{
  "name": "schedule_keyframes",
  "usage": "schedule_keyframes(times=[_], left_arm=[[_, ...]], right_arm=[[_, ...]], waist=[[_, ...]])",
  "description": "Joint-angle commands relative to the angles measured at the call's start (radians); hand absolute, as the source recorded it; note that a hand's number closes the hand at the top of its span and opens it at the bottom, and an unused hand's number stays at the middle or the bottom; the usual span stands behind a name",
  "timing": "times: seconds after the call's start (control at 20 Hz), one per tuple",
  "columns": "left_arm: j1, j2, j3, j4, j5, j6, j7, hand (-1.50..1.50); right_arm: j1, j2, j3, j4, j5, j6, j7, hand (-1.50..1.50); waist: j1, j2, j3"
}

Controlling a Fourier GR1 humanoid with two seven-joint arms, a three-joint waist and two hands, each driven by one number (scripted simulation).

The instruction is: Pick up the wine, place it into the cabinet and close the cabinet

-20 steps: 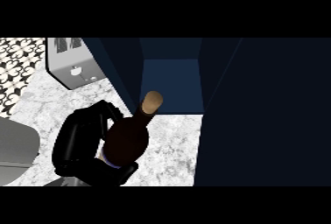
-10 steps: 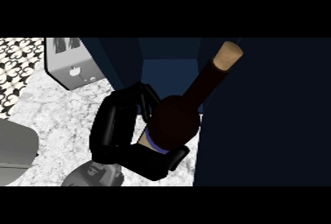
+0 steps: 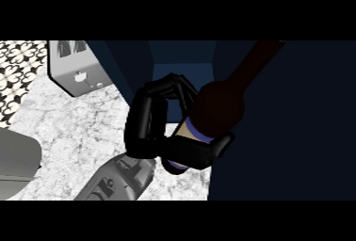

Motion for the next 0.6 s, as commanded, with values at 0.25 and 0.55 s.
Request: schedule_keyframes(times=[0.25, 0.55], left_arm=[[-0.057, 0.000, -0.005, 0.127, 0.017, 0.054, -0.084, 1.50], [0.011, 0.000, -0.010, 0.202, 0.140, 0.049, -0.238, 1.50]], right_arm=[[0.063, 0.015, 0.026, -0.178, -0.079, -0.022, 0.094, -1.50], [0.036, -0.025, -0.028, -0.137, -0.105, 0.004, 0.071, -1.50]], waist=[[-0.001, -0.001, 0.000], [-0.001, 0.001, -0.001]])
